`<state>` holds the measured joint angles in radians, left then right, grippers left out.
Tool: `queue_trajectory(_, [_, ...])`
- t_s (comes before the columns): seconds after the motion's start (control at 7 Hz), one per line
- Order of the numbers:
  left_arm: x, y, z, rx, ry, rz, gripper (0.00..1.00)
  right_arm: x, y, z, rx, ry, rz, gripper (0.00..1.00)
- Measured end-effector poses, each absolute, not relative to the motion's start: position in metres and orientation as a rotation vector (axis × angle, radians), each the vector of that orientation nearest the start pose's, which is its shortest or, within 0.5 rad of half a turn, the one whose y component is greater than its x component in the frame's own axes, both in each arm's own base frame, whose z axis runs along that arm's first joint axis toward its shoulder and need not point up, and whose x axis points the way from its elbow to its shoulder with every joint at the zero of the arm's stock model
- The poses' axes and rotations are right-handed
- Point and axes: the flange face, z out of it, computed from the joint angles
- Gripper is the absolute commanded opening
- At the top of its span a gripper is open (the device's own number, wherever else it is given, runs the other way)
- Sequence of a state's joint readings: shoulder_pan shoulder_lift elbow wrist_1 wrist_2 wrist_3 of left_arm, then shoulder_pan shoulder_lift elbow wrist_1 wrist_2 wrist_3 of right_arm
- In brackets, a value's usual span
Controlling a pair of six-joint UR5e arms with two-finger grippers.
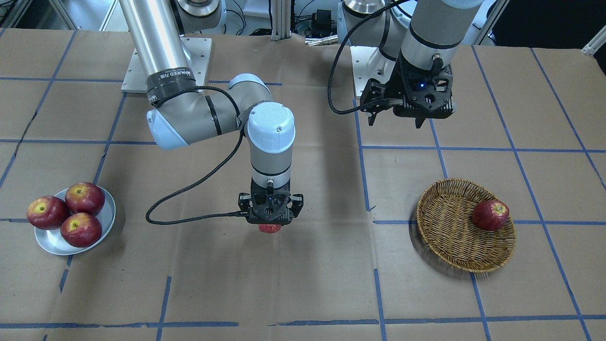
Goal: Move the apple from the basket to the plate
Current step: 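Carry the apple with the right gripper over the white plate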
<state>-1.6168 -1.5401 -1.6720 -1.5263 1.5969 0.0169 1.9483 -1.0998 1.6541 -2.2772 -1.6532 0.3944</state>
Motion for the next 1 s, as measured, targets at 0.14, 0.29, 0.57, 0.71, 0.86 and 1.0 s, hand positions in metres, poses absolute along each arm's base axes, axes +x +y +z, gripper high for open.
queue_trajectory(0.14, [-0.152, -0.469, 0.458, 0.098, 3.113, 0.039, 0.99, 0.325, -0.549, 0.285, 0.044, 3.158, -0.247, 0.32])
queue_trajectory(0.29, [-0.152, -0.468, 0.458, 0.098, 3.113, 0.038, 0.99, 0.282, -0.551, 0.319, 0.009, 3.176, -0.214, 0.32])
queue_trajectory(0.57, [-0.152, -0.468, 0.457, 0.099, 3.113, 0.042, 0.99, 0.174, -0.554, 0.362, -0.145, 3.202, -0.162, 0.32])
queue_trajectory(0.71, [-0.153, -0.466, 0.454, 0.100, 3.112, 0.051, 0.99, 0.118, -0.553, 0.365, -0.240, 3.208, -0.136, 0.32])
queue_trajectory(0.86, [-0.153, -0.465, 0.450, 0.100, 3.112, 0.061, 0.99, 0.062, -0.553, 0.363, -0.321, 3.200, -0.113, 0.32])
queue_trajectory(1.0, [-0.153, -0.464, 0.449, 0.099, 3.113, 0.064, 0.99, 0.008, -0.552, 0.360, -0.377, 3.173, -0.105, 0.32])
